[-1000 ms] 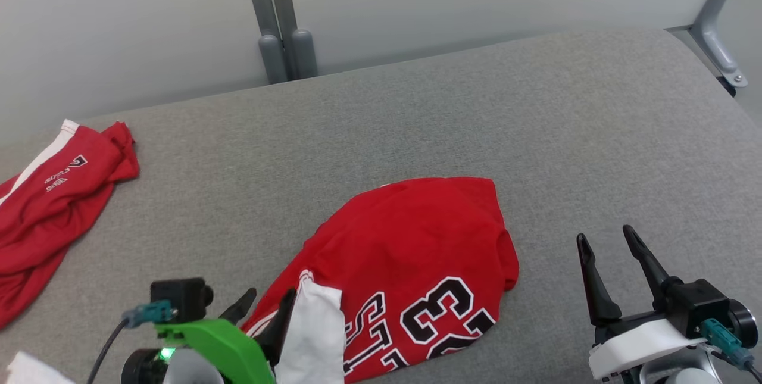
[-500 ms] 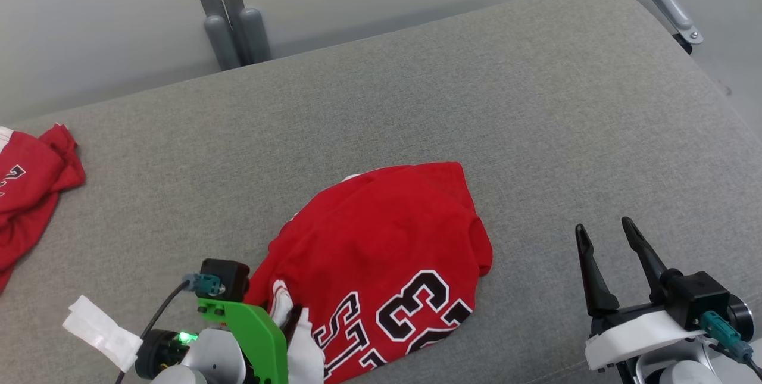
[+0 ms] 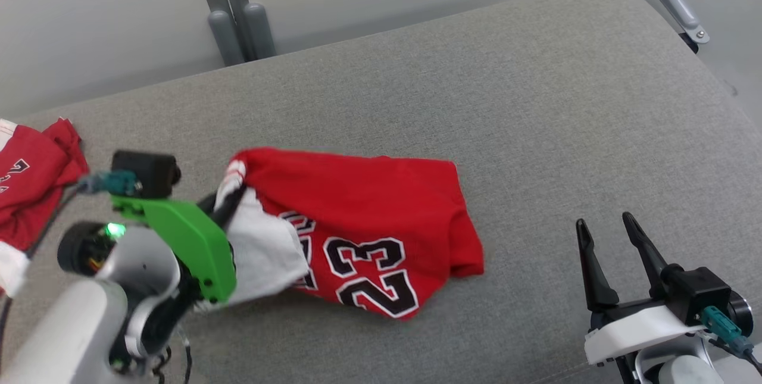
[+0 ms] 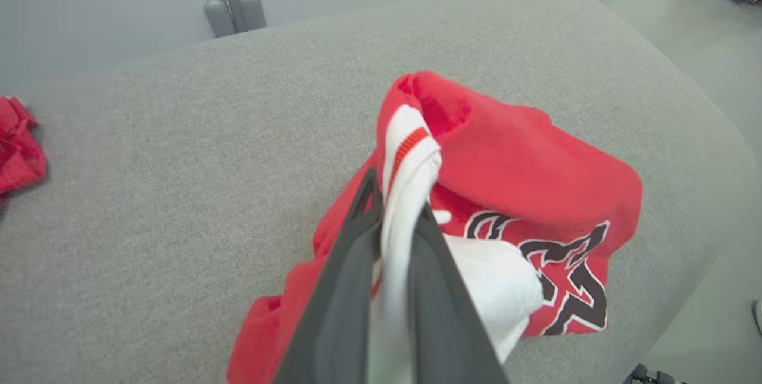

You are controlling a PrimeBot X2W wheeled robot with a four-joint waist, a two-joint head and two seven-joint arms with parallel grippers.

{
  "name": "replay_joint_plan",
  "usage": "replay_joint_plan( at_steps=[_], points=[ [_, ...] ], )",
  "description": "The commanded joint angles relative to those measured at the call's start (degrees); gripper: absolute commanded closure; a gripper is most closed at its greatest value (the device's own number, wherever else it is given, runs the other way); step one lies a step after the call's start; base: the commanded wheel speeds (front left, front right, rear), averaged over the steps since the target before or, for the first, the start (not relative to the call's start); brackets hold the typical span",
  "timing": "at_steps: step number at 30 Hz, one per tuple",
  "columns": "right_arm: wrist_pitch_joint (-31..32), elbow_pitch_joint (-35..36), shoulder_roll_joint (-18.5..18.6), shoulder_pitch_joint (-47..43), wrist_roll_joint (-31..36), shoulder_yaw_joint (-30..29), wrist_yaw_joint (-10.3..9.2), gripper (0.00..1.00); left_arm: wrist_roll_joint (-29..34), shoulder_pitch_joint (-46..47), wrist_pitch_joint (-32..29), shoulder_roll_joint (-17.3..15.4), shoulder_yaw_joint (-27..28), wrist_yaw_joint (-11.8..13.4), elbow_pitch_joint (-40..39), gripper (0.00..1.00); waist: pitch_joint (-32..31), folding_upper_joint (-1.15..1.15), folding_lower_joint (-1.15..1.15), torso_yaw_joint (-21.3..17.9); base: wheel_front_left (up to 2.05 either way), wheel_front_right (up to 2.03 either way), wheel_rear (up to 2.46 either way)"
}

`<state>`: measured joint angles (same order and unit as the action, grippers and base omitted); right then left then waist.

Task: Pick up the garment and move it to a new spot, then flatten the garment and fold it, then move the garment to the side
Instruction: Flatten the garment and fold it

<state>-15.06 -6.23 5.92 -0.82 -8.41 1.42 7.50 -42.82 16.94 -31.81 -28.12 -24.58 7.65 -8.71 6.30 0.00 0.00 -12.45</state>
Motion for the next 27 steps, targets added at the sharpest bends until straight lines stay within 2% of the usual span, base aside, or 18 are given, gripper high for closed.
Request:
replay_joint_plan(
  at_steps=[1, 8, 13, 17, 22, 27],
  points=[
    [-0.2, -0.1, 0.1, 1.2, -0.1, 0.3, -0.02, 0.00, -0.5, 3.4, -1.1, -0.1, 0.5, 0.1, -0.1, 1.00, 0.2, 0.00, 0.00, -0.2, 0.00, 0.00, 0.00],
    [-0.2, -0.2, -0.4, 4.0, -0.7, 1.1, -0.02, 0.00, 0.6, 21.2, -8.1, 2.0, -1.1, -1.9, 5.6, 1.00, 2.4, 0.00, 0.00, -3.1, 0.00, 0.00, 0.00],
    [-0.2, -0.4, -1.0, 5.3, -1.2, 1.1, -0.02, 0.00, 4.2, 31.7, -8.0, 4.9, -2.8, -2.1, 12.3, 1.00, 4.6, 0.00, 0.00, -5.4, 0.00, 0.00, 0.00],
    [-0.2, -0.6, -1.5, 6.3, -1.6, 1.2, -0.02, 0.00, 7.7, 39.4, -4.8, 7.3, -3.9, -2.7, 18.4, 1.00, 6.0, 0.00, 0.00, -6.8, 0.00, 0.00, 0.00],
    [-0.2, -0.7, -2.1, 7.6, -1.8, 1.7, -0.02, 0.00, 11.0, 47.5, 2.2, 9.9, -3.6, -3.2, 26.9, 1.00, 7.4, 0.00, 0.00, -8.4, 0.00, 0.00, 0.00],
    [-0.2, -0.7, -2.4, 8.2, -1.9, 1.5, -0.02, 0.00, 12.3, 50.8, 8.4, 11.2, -3.8, -5.2, 33.2, 1.00, 7.6, 0.00, 0.00, -8.9, 0.00, 0.00, 0.00]
  ],
)
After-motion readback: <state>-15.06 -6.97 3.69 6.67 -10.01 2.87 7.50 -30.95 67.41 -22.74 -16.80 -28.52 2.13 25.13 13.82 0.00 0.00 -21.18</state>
